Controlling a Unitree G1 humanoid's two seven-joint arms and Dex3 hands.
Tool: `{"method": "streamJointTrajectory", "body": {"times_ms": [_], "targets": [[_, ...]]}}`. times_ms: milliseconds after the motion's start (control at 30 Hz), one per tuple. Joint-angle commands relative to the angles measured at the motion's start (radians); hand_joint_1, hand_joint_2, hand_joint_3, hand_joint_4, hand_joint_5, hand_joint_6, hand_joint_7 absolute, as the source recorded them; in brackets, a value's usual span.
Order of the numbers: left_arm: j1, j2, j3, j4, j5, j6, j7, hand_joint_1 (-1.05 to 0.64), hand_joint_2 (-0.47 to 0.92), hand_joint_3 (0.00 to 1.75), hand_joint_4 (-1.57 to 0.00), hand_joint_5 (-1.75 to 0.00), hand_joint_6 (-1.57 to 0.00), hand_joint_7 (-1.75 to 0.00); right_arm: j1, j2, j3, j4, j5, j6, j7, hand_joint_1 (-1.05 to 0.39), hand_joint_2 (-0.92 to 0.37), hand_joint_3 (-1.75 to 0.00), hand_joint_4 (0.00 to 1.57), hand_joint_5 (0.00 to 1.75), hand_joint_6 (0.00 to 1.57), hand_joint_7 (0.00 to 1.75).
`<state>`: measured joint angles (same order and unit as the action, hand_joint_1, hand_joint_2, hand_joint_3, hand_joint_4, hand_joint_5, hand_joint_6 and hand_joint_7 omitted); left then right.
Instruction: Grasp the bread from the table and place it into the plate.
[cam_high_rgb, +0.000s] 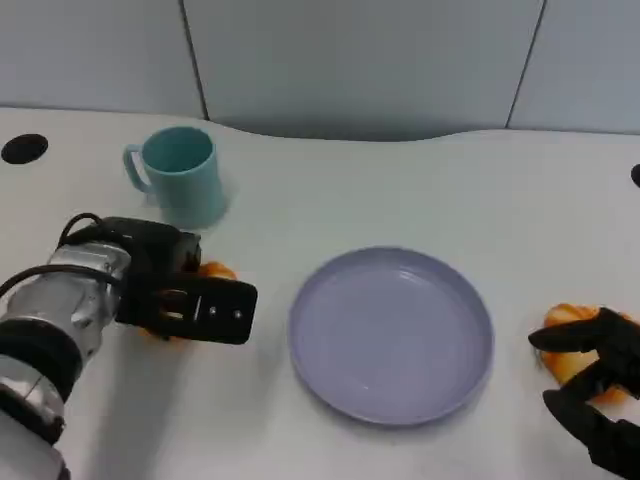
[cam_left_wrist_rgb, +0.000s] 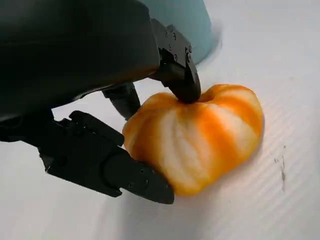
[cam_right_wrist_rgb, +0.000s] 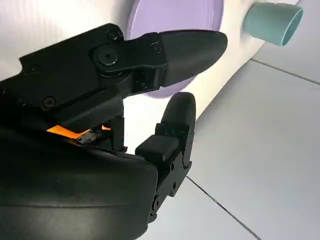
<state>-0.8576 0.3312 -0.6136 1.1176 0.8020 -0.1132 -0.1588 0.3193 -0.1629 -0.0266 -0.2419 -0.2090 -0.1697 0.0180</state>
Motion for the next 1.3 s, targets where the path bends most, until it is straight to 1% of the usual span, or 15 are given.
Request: {"method": "streamJointTrajectory", "body": {"times_ms": [33,67,133,200,233,367,400,433,467,533,567,733,967,1133,1300], "targets": [[-0.009,-0.007,-0.007,0.031,-0.001,0.005,0.035,-0.19,0.92,0.02,-0.5,-1.73,-0.33,-1.62,0.0,-0.011,-0.02,0.003,0.006,-0.026,-0.008,-0.28,-0.92,-0.32,0.53,1.33,0.49,0.95],[-0.009,-0.008,-0.003,0.038,-0.009,-0.003,0.048,-0.19,0.92,0.02,-0.52,-1.74,-0.32,-1.65,0.002,-0.01,-0.02,0.001,0.003,-0.024,-0.01,-0.28,-0.92,-0.32,0.53,1.33,0.49,0.95],[-0.01,-0.01,0.008,0.053,-0.024,-0.014,0.063,-0.2,0.92,0.02,-0.54,-1.69,-0.48,-1.39,0.003,-0.01,-0.022,0.0,0.001,-0.024,-0.012,-0.28,-0.92,-0.32,0.54,1.32,0.49,0.94],[-0.012,-0.016,0.019,0.072,-0.04,-0.019,0.077,-0.23,0.92,0.04,-0.62,-1.39,-0.71,-0.77,0.003,-0.011,-0.025,0.002,0.002,-0.03,-0.013,-0.28,-0.92,-0.32,0.55,1.32,0.5,0.94],[-0.012,-0.018,0.024,0.081,-0.047,-0.022,0.085,-0.25,0.92,0.04,-0.62,-1.46,-0.74,-0.77,0.003,-0.012,-0.026,0.004,0.003,-0.033,-0.012,-0.28,-0.92,-0.32,0.55,1.31,0.5,0.94],[-0.009,-0.025,0.042,0.102,-0.068,-0.037,0.12,-0.27,0.92,0.05,-0.73,-1.37,-0.84,-0.66,0.004,-0.01,-0.03,0.001,-0.002,-0.03,-0.011,-0.27,-0.92,-0.32,0.56,1.3,0.5,0.94],[-0.006,-0.027,0.05,0.105,-0.077,-0.04,0.13,-0.25,0.92,0.05,-0.72,-1.55,-0.74,-1.07,0.004,-0.01,-0.031,0.0,-0.001,-0.029,-0.01,-0.27,-0.92,-0.32,0.56,1.29,0.5,0.93],[-0.004,-0.03,0.057,0.106,-0.086,-0.041,0.138,-0.23,0.92,0.03,-0.71,-1.61,-0.68,-1.22,0.004,-0.011,-0.032,0.001,-0.001,-0.03,-0.008,-0.27,-0.92,-0.32,0.56,1.29,0.5,0.93],[-0.002,-0.032,0.067,0.108,-0.096,-0.043,0.143,-0.23,0.92,0.03,-0.71,-1.65,-0.67,-1.28,0.003,-0.011,-0.032,0.001,-0.004,-0.029,-0.009,-0.26,-0.92,-0.32,0.56,1.28,0.5,0.93],[-0.001,-0.036,0.079,0.11,-0.109,-0.043,0.148,-0.19,0.92,0.04,-0.73,-1.73,-0.58,-1.65,0.003,-0.01,-0.033,0.0,-0.002,-0.026,-0.007,-0.27,-0.92,-0.32,0.57,1.27,0.51,0.92],[-0.001,-0.036,0.085,0.11,-0.117,-0.043,0.144,-0.19,0.92,0.04,-0.75,-1.74,-0.58,-1.69,0.003,-0.009,-0.033,0.0,0.001,-0.024,-0.005,-0.26,-0.92,-0.32,0.57,1.27,0.51,0.92],[-0.004,-0.003,0.114,0.08,-0.156,-0.096,0.113,-0.17,0.9,0.03,-0.74,-1.75,-0.56,-1.75,-0.001,-0.004,-0.032,0.008,0.007,-0.027,-0.006,-0.26,-0.92,-0.31,0.58,1.26,0.52,0.91],[-0.02,0.067,0.193,-0.033,-0.248,-0.104,-0.054,-0.13,0.9,0.01,-0.78,-1.75,-0.6,-1.75,-0.01,-0.003,-0.028,0.012,-0.004,-0.02,-0.011,-0.26,-0.92,-0.3,0.59,1.25,0.53,0.9],[0.023,0.138,0.228,-0.255,-0.28,-0.118,-0.148,-0.12,0.89,0.01,-0.76,-1.75,-0.57,-1.75,-0.021,-0.003,-0.025,0.019,-0.003,-0.007,-0.006,-0.27,-0.92,-0.3,0.6,1.24,0.54,0.89],[0.075,0.157,0.258,-0.468,-0.323,-0.123,-0.218,-0.1,0.89,0.01,-0.75,-1.75,-0.55,-1.75,-0.036,-0.001,-0.019,0.035,-0.01,-0.014,-0.015,-0.26,-0.92,-0.28,0.61,1.24,0.56,0.88]]}}
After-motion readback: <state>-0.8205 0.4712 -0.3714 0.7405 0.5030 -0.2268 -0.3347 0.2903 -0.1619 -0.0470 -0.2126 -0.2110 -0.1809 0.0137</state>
